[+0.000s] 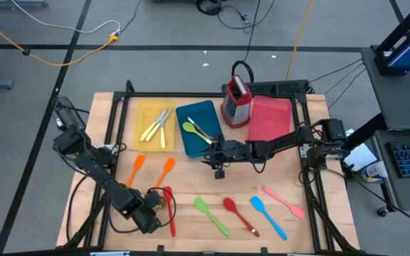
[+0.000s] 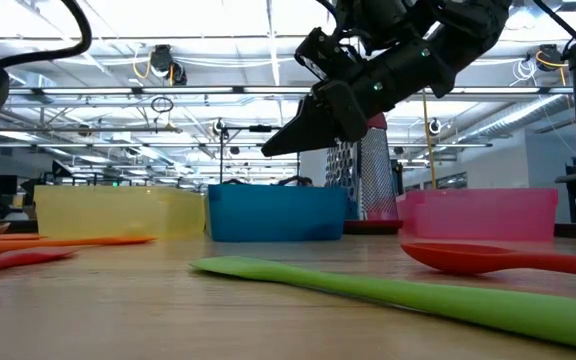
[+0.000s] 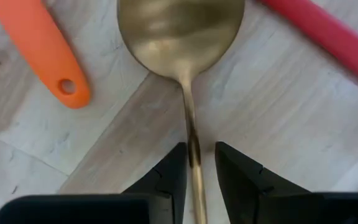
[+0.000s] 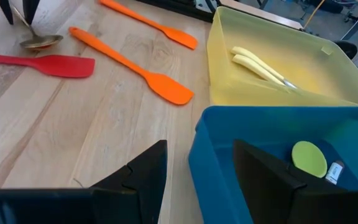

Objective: Pick & Place Kitchen Items
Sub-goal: Put the gold serving spoon into the blue bin

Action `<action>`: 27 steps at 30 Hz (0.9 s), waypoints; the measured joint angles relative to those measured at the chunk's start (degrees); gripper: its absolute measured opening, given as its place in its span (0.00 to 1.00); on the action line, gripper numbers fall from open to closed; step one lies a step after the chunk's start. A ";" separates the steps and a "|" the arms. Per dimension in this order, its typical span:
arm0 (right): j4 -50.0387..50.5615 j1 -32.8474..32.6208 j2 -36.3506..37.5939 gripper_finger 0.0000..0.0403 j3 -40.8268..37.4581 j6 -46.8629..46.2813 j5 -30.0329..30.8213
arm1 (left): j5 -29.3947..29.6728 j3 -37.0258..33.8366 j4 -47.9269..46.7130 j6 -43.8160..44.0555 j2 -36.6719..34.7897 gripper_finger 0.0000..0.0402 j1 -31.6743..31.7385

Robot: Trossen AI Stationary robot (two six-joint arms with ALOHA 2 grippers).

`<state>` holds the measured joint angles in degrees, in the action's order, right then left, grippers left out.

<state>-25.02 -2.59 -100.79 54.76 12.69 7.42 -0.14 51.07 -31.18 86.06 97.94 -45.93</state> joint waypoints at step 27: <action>0.65 -0.16 0.02 0.44 0.00 0.21 0.02 | 16.67 17.92 -27.01 -23.99 0.76 0.02 7.88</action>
<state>-24.37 -2.75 -100.78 54.76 12.90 7.44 16.53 68.99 -58.19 62.07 98.70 -38.06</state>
